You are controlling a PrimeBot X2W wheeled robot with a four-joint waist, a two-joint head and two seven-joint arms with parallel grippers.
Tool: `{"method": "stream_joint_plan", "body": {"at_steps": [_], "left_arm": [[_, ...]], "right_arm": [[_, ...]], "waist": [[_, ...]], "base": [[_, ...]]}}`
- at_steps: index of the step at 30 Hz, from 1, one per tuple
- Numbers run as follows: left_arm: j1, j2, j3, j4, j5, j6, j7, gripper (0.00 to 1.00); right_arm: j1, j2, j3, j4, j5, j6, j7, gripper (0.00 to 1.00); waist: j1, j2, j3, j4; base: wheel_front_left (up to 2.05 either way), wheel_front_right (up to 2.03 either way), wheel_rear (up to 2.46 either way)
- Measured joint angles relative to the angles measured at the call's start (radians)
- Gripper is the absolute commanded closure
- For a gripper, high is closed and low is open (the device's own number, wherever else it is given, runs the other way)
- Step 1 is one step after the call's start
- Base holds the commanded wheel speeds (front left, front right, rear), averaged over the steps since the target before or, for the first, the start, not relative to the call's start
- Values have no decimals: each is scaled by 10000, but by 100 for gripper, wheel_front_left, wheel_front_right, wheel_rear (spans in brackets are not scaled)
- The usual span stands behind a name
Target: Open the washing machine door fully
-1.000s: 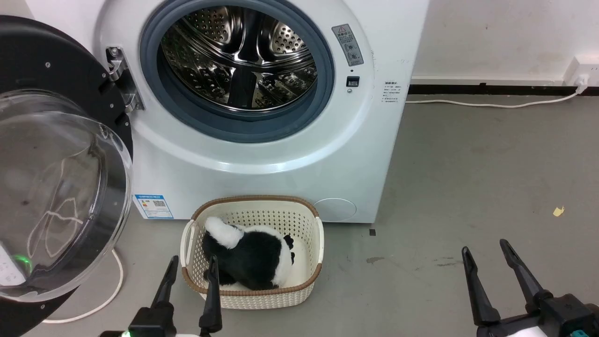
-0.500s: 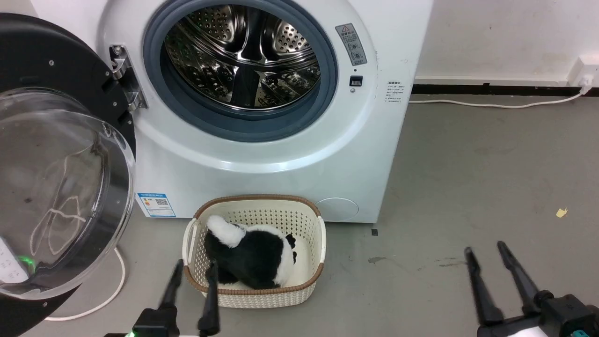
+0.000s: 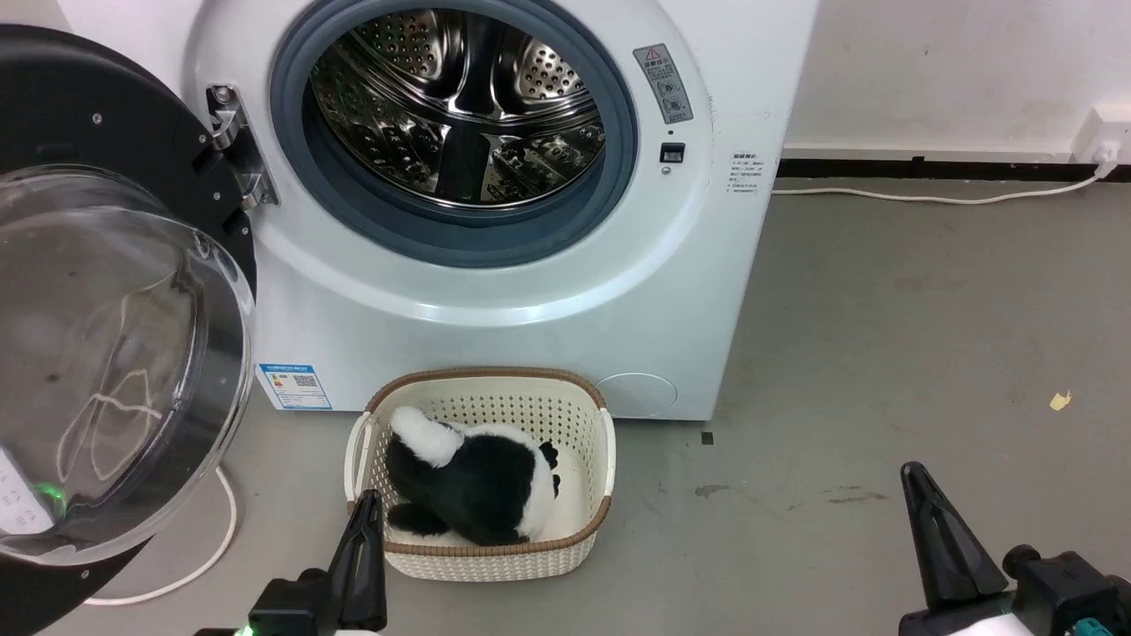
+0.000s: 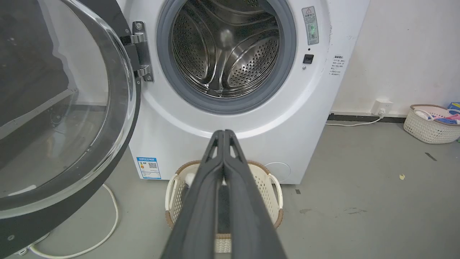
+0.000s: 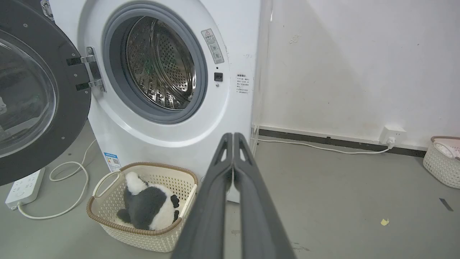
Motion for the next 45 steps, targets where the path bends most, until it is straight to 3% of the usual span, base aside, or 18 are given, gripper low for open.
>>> {"method": "stream_joint_plan", "body": {"at_steps": [45], "left_arm": [[-292,-69,502,-211,510,-337,911,100]], "right_arm": [[-245,0,182,8,-102,0,907,100]], "waist": [[0,0,17,-36]], "base": [[0,0,0]]}}
